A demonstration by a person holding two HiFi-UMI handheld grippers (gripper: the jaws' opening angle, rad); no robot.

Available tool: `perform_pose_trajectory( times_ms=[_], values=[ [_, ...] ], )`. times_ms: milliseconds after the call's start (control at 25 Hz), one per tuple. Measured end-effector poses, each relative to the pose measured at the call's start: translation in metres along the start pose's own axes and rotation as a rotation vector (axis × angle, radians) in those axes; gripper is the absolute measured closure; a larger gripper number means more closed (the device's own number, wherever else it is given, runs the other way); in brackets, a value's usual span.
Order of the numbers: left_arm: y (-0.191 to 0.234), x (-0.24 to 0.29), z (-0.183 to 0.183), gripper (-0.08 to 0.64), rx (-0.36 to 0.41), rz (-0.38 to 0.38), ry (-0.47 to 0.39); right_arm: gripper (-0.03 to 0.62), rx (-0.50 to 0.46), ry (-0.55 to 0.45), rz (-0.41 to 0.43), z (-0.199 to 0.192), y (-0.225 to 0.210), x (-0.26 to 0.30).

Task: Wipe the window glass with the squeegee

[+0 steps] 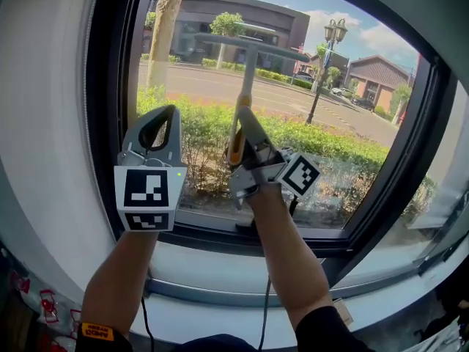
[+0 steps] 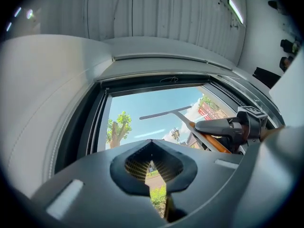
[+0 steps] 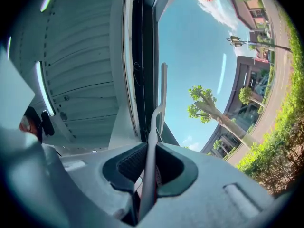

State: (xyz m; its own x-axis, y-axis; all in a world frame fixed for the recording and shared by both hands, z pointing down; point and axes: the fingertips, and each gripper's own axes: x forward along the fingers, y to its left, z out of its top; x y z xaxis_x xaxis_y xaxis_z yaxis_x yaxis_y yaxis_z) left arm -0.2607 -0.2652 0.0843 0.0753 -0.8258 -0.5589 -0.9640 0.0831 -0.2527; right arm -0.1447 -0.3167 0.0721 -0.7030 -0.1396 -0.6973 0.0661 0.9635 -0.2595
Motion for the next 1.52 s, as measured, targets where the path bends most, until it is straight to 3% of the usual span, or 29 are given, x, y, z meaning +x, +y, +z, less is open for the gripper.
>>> perform_pose_trajectory(
  times_ms=[200, 560, 1520],
  values=[
    [-0.006, 0.015, 0.02, 0.546, 0.019, 0.009, -0.029, 0.545, 0.017, -0.01, 0.02, 0.024, -0.002, 0.007],
    [-0.014, 0.019, 0.017, 0.546, 0.018, 0.014, -0.019, 0.545, 0.042, 0.001, 0.018, 0.02, -0.012, 0.005],
    [-0.072, -0.03, -0.103, 0.546, -0.113, -0.092, 0.209, 0.545, 0.181, 0.02, -0.175, -0.084, -0.028, -0.106]
  ],
)
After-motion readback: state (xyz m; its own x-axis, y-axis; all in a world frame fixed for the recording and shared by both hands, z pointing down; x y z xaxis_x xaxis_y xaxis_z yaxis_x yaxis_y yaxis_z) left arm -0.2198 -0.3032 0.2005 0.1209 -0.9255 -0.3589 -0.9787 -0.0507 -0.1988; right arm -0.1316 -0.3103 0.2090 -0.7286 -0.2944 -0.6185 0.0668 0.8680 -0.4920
